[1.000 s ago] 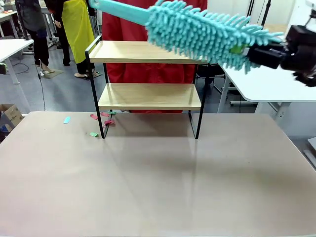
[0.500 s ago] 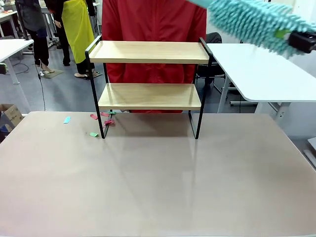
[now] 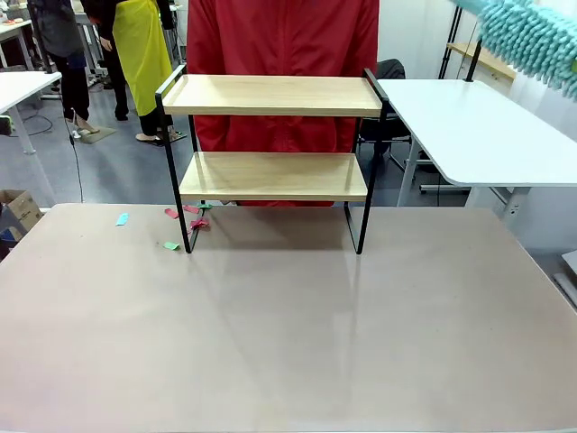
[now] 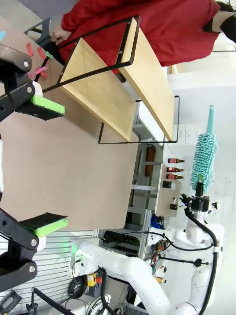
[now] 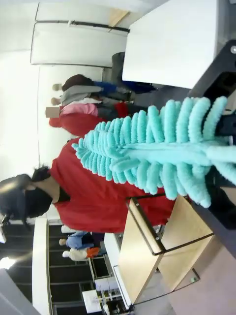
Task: Clean the shelf.
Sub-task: Hand the Duster back to the human.
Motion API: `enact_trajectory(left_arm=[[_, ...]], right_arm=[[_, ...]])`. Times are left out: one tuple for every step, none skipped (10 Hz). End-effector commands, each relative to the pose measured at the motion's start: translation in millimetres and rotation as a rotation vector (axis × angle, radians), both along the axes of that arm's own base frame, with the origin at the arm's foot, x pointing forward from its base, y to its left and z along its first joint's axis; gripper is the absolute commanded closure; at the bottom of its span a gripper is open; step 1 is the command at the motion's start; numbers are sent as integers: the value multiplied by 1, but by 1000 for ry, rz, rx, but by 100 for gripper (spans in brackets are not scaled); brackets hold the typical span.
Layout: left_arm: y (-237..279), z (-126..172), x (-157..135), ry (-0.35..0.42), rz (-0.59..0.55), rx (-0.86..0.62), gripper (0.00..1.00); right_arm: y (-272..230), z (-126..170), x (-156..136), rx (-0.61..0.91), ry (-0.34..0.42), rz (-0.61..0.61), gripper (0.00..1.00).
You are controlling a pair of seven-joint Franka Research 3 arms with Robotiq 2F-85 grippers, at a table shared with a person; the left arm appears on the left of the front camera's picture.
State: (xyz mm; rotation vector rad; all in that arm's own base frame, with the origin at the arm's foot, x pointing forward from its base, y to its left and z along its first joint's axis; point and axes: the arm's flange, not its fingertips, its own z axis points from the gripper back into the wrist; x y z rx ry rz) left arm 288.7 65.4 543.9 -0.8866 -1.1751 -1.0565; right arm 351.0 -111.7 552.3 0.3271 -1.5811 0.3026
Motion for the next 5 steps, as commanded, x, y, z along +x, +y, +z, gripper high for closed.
enact_trajectory(left_arm=[[-2, 3, 2, -20, -2, -29, 0], [-2, 3, 2, -20, -2, -29, 0], [-2, 3, 2, -20, -2, -29, 0], [-2, 3, 2, -20, -2, -29, 0], [-2, 3, 2, -20, -2, -29, 0]], right_arm=[[9, -17, 1, -3, 13, -52, 83], [5, -33, -1, 5, 52, -59, 83], [4, -48, -4, -1, 92, -75, 83], [6, -65, -9, -2, 133, -72, 83], [7, -83, -14, -14, 171, -84, 83]])
